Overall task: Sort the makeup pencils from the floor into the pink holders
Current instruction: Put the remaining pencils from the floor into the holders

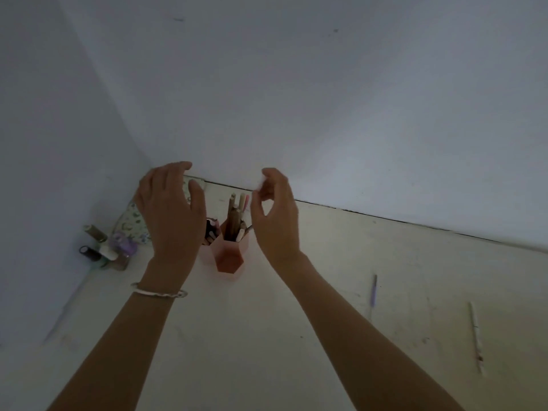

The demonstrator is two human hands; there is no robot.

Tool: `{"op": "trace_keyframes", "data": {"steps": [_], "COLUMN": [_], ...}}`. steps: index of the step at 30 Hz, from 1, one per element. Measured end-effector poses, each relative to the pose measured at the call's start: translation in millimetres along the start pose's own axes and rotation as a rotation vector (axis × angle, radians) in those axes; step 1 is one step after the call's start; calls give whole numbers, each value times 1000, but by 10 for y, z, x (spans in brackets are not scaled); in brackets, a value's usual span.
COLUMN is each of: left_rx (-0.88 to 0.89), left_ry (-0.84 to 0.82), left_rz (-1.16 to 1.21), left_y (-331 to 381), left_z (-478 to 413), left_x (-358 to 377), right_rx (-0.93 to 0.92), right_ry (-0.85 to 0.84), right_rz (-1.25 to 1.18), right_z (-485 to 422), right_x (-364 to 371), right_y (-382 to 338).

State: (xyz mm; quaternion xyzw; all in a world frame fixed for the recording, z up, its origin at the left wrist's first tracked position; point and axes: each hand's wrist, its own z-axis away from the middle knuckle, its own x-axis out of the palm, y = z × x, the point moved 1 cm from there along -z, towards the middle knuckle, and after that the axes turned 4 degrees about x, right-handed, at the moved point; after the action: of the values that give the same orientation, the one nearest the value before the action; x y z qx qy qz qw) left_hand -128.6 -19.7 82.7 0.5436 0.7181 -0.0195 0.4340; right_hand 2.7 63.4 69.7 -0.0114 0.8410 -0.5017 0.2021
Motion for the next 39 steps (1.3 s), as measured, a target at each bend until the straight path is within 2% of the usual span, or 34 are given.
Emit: {"op": "trace_keyframes", "data": {"steps": [3, 7, 11, 17, 22, 25, 34, 36, 39], "left_rx": [-12, -18, 63, 152, 242, 258, 388, 376, 205], "left_ry": [-19, -50, -92, -563, -774, -855, -1053, -1091, -1042], "left_rz": [35, 86, 217, 385, 383, 340, -73, -36, 257], "left_y": [12, 137, 640, 1728, 2338, 2513, 2465, 2446, 2442], "left_z": [18, 102, 353, 1098, 1716, 1995, 2470, 2430, 2255], "left_x": [-44, -51, 76, 604, 896, 1040, 1337, 1354, 1314], "right_rx": [9, -118, -22, 120, 240, 306, 409, 457, 638], "right_ry": [-133, -205, 77, 277, 402, 451, 524, 511, 484], "right_rz": [148, 390, 333, 404, 537, 569, 614, 645, 759], "right_z": [158, 357, 285, 334, 683, 925, 1406, 1440, 1464], "right_x": [128, 97, -337, -1444, -2310, -2666, -3193, -3239, -3327], "right_y": [195, 356, 374, 633, 869, 961, 1208, 1297, 1501]}}
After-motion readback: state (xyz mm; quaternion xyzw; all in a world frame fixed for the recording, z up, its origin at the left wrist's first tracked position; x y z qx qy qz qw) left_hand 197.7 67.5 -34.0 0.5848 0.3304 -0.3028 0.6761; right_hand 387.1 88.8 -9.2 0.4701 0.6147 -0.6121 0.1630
